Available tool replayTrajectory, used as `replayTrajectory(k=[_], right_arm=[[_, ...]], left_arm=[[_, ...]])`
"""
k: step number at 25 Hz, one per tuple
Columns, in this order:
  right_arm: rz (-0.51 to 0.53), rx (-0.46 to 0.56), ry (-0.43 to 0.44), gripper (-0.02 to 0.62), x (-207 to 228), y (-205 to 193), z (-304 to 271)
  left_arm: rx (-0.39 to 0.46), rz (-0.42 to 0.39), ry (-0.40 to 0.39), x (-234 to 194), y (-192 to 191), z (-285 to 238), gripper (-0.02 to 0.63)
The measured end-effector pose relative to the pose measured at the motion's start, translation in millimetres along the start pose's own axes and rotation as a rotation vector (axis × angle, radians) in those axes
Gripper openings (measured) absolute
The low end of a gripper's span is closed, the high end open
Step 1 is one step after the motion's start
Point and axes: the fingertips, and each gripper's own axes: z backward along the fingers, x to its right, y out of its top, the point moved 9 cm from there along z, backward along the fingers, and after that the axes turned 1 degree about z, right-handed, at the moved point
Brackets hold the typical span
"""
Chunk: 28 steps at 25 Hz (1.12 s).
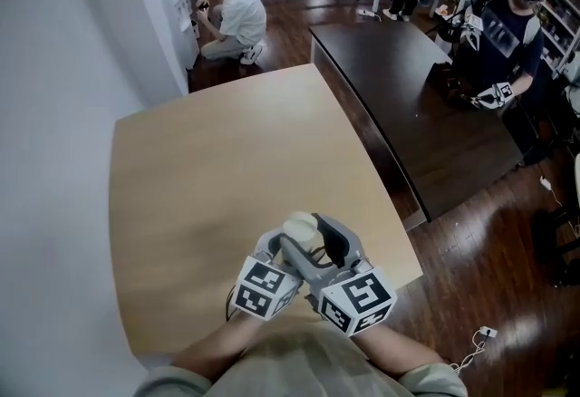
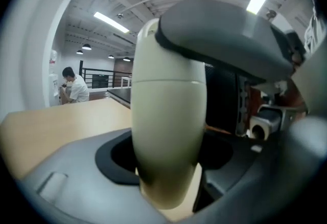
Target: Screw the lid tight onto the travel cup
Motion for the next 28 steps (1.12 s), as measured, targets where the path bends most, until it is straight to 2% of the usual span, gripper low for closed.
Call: replayTrajectory(k=[6,8,10,13,16,18,21,24,28], right_arm=[[-0.005,-0.010,0.004,0.267,2,-4,-2],[0.003,-0.010,0.040,0.267,1,-1,-1],[0.000,0.002,0.093,0.270,2,5,2],[-0.026,0.032,0.211,0.279,6,19,11],[-0.076,0.041,0.376,0.279,12,31,25],[-0.111,0.040,0.487,0.295,17,39,33],[-0.137,0.019,0.632,0.304,25,49,41],[-0.097,-0.037,0.753,0.305,26,50,45],[-0.061,-0.097,0.924,0.305,17,48,47]], left_arm=[[-0.014,0.002,-0.022,-3,-3,-2,0.313],[-0.014,0.019,-0.057,-4,-2,-1,0.313],[-0.010,0.035,-0.133,-5,2,2,0.313],[0.007,0.041,-0.322,-6,10,9,0.313],[0.033,0.064,-0.561,-5,17,19,0.313],[0.022,0.048,-0.699,-2,21,25,0.313],[-0.059,-0.049,-0.868,9,21,31,0.313],[-0.160,-0.143,-1.032,24,14,37,0.313],[-0.201,-0.156,-1.211,41,10,45,0.313]])
